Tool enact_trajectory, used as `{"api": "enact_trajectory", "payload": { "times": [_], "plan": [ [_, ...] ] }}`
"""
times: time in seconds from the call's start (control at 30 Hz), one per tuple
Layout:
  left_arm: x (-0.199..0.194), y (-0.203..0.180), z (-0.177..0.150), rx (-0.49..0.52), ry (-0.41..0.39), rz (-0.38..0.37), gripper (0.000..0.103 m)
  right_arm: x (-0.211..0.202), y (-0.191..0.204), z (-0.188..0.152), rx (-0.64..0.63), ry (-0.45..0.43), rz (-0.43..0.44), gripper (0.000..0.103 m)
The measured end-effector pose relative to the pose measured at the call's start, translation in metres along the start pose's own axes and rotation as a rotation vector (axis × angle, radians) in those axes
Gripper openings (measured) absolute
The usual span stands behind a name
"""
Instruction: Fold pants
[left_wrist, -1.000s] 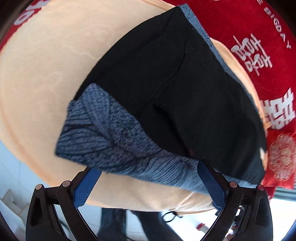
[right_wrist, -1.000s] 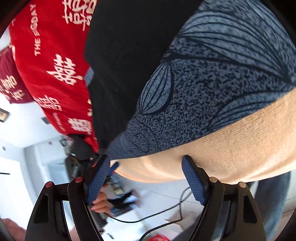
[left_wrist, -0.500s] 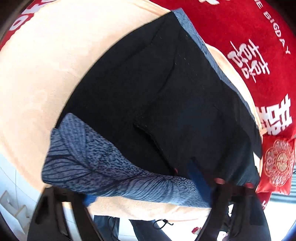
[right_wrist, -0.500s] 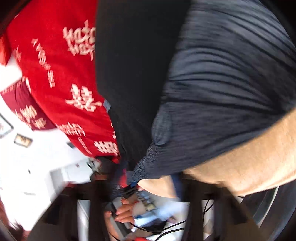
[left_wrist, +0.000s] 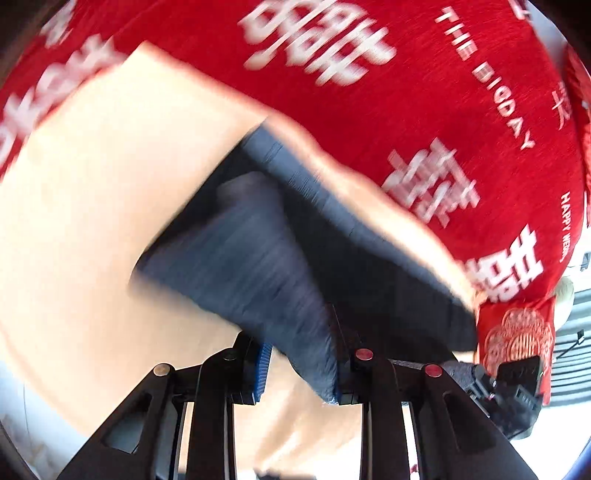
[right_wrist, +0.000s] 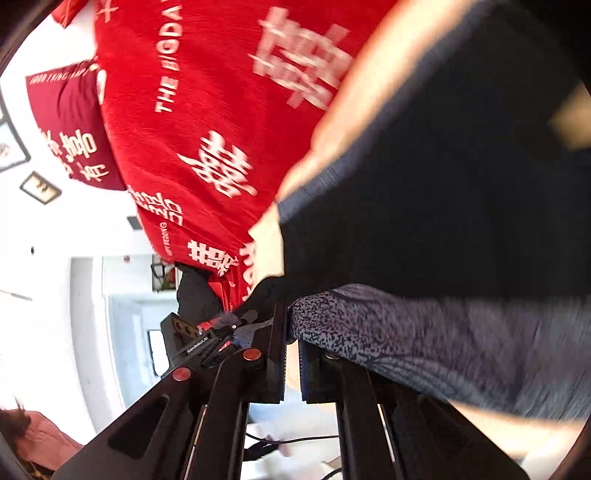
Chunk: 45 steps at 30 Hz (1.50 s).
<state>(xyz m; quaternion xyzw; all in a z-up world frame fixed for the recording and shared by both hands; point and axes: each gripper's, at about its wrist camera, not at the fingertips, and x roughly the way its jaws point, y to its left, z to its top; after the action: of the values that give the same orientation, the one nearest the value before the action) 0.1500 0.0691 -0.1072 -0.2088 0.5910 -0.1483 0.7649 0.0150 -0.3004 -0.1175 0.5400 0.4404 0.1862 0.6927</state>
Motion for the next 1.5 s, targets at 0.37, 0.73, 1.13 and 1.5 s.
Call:
{"api": "enact_trajectory", "payload": {
  "times": [0.37,0.73,1.13,1.5],
  "plan": [
    [0.145,-0.021,0.107,0.059,0.008,0.258,0.032,0.113,-0.054,0.170,-0.070,0.217,-0.314,0.010],
    [0.085,-0.050,0.103,0.145,-0.079,0.386,0.076,0.101,0.005,0.153,-0.343,0.218,-0.479,0.078],
    [0.201,-0.066,0.101,0.241,-0.014,0.569,0.083,0.122,-0.021,0.177,-0.411,0.195,-0.629,0.029],
    [0.167,-0.146,0.029,0.440,0.118,0.394,0.083,-0.030,-0.024,0.100,-0.196,0.025,-0.535,0.064]
  ]
}}
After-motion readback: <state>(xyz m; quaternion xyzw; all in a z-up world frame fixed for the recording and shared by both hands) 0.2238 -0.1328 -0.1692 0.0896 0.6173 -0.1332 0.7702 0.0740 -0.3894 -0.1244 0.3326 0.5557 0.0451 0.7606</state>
